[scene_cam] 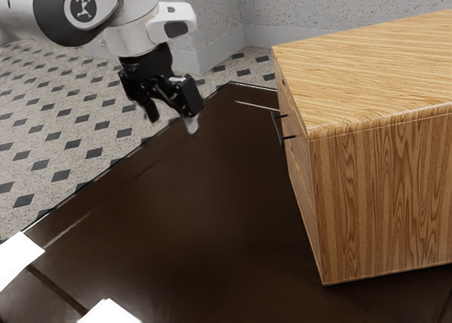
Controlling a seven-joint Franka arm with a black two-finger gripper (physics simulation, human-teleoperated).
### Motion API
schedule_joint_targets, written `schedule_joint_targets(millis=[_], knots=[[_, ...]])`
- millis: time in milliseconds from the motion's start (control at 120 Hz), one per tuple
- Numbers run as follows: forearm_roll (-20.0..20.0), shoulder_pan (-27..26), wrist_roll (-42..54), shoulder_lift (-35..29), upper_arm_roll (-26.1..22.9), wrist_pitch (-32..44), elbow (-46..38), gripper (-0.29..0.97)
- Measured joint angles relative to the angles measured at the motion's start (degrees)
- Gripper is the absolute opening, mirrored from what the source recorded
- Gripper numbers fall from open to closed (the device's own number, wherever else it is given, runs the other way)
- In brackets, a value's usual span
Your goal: Pull the drawer handle with one arm to open the drawer
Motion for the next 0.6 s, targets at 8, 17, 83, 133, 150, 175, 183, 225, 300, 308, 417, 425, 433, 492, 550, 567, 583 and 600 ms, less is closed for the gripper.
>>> schedule_joint_targets(millis=[8,17,83,133,150,175,183,225,300,308,417,425,433,492,550,567,583,600], knots=[[0.0,0.2,-0.1,0.0,0.0,-0.2,0.2,0.68],[0.1,0.4,-0.1,0.1,0.0,-0.4,0.3,0.68],[0.3,2.3,-0.6,0.1,-0.1,-1.7,1.0,0.68],[-0.1,4.1,-0.9,-0.1,0.0,-2.9,1.6,0.68],[-0.1,4.6,-1.0,-0.4,0.2,-3.6,2.8,0.68],[0.2,5.2,-1.2,-1.2,0.9,-5.0,5.8,0.68],[0.3,5.4,-1.2,-1.5,1.0,-5.4,6.9,0.68],[-0.1,7.3,-1.5,-3.1,1.5,-7.4,10.8,0.68],[-0.8,11.6,-2.3,-0.6,1.7,-9.2,12.8,0.68],[-0.9,12.0,-2.5,0.0,1.8,-9.2,12.9,0.68],[-2.6,12.5,-6.0,6.8,1.9,-8.8,13.3,0.68],[-2.8,12.2,-6.3,7.2,1.9,-8.7,13.3,0.68],[-2.9,11.8,-6.6,7.6,1.9,-8.6,13.3,0.68],[-3.2,9.9,-8.5,8.8,1.7,-8.0,13.4,0.68],[-2.4,9.2,-10.0,9.0,1.2,-7.7,13.4,0.68],[-2.3,9.2,-10.3,9.1,1.2,-7.7,13.4,0.68],[-2.2,9.3,-10.5,9.1,1.2,-7.7,13.4,0.68],[-2.2,9.3,-10.8,9.2,1.2,-7.6,13.4,0.68]])
